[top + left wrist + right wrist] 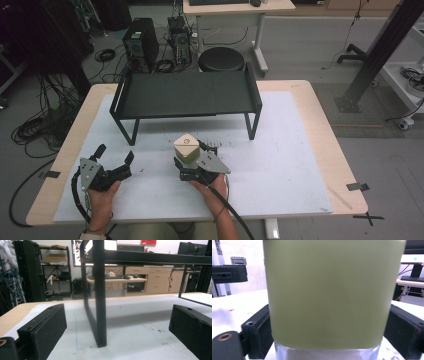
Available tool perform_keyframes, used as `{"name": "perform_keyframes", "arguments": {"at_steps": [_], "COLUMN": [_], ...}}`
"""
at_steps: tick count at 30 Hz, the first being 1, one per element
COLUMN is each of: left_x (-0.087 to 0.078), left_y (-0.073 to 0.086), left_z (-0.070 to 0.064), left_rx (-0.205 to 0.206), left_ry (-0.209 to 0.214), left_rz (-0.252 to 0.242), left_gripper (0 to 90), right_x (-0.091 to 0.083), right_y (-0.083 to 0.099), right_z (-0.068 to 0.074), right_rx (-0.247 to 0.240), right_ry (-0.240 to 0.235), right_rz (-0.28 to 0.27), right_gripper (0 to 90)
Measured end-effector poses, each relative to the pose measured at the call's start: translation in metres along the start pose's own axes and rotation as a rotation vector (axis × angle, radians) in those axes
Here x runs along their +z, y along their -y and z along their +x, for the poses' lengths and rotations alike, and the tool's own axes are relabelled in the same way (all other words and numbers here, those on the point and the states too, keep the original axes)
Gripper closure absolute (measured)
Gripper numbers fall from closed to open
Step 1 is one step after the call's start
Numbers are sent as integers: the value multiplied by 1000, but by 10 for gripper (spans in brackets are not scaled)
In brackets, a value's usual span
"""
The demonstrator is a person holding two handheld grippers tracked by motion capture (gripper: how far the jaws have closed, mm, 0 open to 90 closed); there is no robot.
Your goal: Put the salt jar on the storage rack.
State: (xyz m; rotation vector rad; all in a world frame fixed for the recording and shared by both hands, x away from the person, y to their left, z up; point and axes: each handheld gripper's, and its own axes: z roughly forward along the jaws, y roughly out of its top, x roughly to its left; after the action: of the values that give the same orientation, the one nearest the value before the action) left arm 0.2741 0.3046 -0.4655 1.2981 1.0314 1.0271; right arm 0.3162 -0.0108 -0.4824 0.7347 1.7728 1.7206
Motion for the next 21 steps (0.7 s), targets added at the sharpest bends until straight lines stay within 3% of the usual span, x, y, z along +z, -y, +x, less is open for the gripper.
{"name": "perform_keyframes", "arguments": {"at_steps": [11,21], "left_x": [0,0], "left_y": [0,0], "left_z": [0,0], "left_rx": [0,0], "left_ry": [0,0], "left_rz": [0,1], "left_gripper": [16,16], "right_x": [0,1], "right_y": [0,0], "right_z": [0,1], "right_rx": [4,-17], "right_ry": [0,-17], "right_rz": [0,5], "right_gripper": [122,288]}}
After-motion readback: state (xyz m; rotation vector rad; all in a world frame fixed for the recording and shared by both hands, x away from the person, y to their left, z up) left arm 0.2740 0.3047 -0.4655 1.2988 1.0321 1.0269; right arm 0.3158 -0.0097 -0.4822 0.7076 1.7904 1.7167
